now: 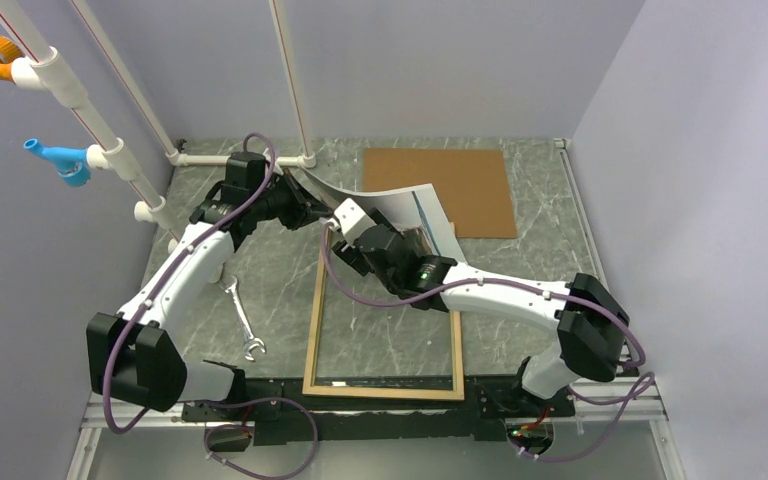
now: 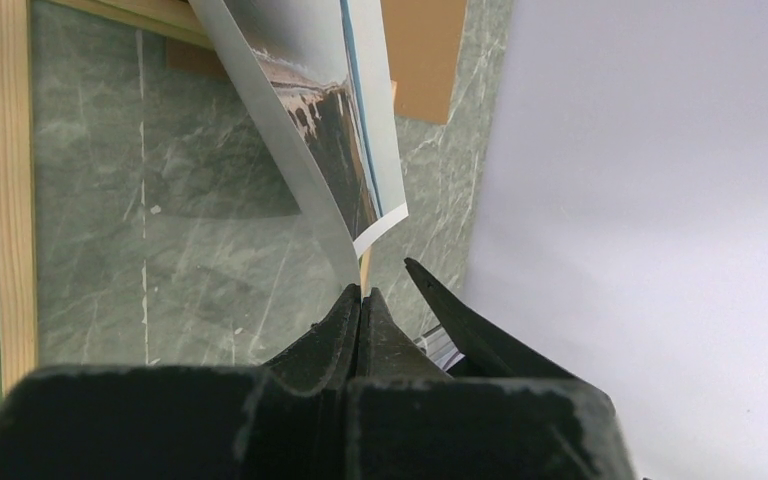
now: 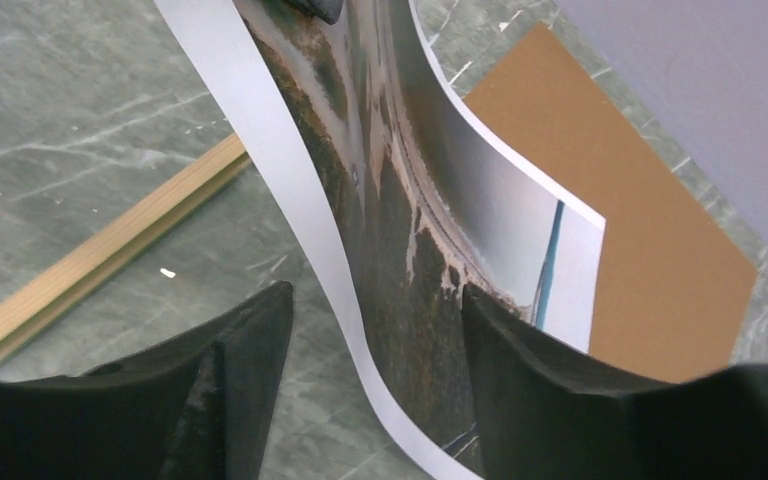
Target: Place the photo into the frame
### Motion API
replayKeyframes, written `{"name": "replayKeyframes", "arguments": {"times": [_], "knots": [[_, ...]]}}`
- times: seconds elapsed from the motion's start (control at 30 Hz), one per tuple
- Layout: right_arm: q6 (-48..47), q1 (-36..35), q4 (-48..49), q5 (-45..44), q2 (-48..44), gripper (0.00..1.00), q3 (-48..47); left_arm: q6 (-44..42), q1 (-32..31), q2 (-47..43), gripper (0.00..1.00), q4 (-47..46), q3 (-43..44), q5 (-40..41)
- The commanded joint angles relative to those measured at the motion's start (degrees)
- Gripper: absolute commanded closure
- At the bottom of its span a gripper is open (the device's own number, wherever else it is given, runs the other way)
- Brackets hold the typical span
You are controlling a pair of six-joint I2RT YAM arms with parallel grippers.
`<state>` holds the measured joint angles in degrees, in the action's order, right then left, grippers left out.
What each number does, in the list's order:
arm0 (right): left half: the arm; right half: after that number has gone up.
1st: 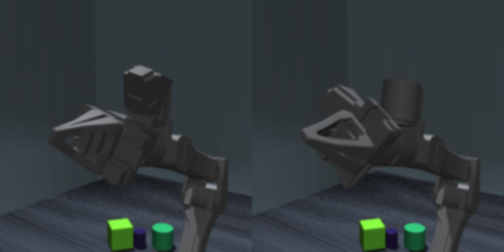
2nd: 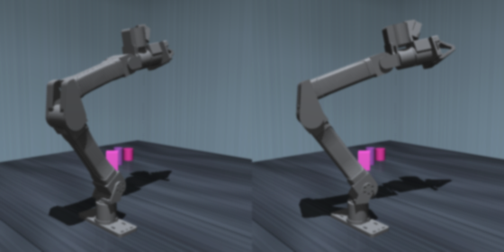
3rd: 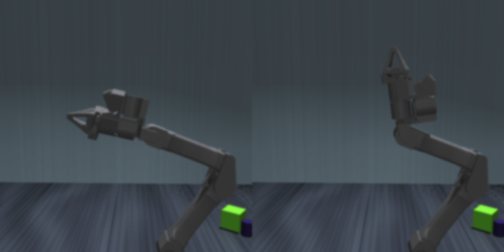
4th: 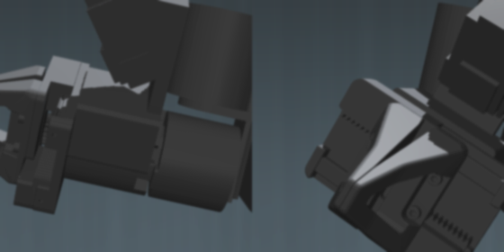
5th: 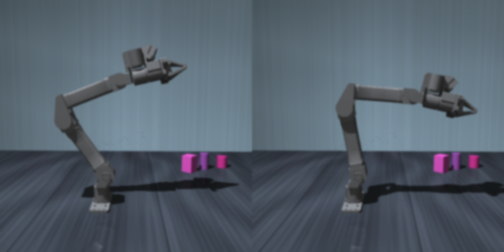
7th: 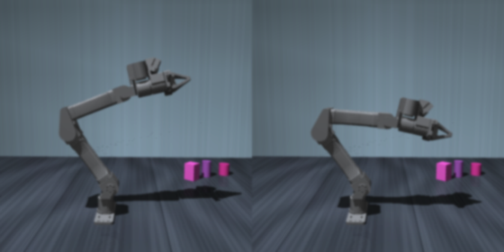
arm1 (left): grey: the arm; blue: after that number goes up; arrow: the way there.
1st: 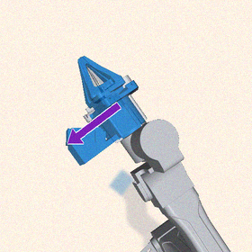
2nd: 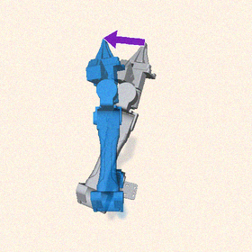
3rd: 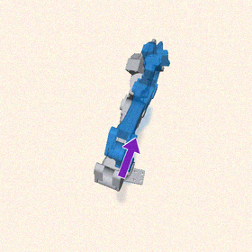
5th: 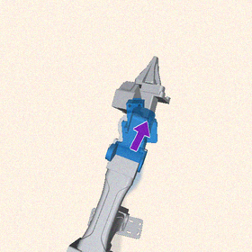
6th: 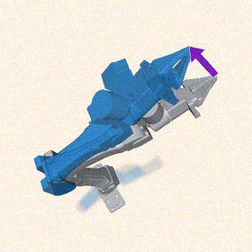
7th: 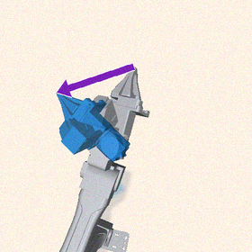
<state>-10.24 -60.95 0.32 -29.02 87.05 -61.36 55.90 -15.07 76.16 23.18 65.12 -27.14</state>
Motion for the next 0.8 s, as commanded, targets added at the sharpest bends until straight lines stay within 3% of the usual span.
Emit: {"name": "replayKeyframes", "arguments": {"times": [0.0,0.07,0.23,0.37,0.47,0.6,0.7,0.77], "knots": [[-0.8,-0.2,2.7,-1.6,1.1,0.43,-3.1,1.1,0.0,-2.2,1.0,-2.5,-0.1,-1.5],[-1.0,-0.2,2.5,-1.8,1.7,0.53,-3.3,1.1,0.0,-2.6,1.0,-3.2,-0.5,-1.6],[-0.4,-0.2,2.2,-1.8,2.4,0.63,-3.5,1.1,0.0,-2.9,1.0,-3.3,-0.8,-1.5],[-0.3,-0.2,1.6,-1.2,2.4,0.77,-3.9,0.5,0.0,-3.4,0.9,-3.6,-1.0,-1.5],[-0.1,-0.2,1.4,-1.2,2.1,0.88,-4.1,0.2,0.0,-4.2,0.74,-4.1,-1.2,-1.1],[0.5,-0.1,0.2,-1.8,1.8,1.0,-4.9,0.0,0.0,-5.5,0.38,-4.6,-1.5,-0.1],[0.5,-0.1,-0.8,-2.1,1.6,1.0,-5.7,-0.4,0.0,-6.3,0.19,-4.7,-1.5,0.7],[0.7,-0.2,-2.1,-2.1,1.3,1.0,-6.3,-1.0,0.0,-6.9,0.12,-5.2,-1.3,0.8]]}}
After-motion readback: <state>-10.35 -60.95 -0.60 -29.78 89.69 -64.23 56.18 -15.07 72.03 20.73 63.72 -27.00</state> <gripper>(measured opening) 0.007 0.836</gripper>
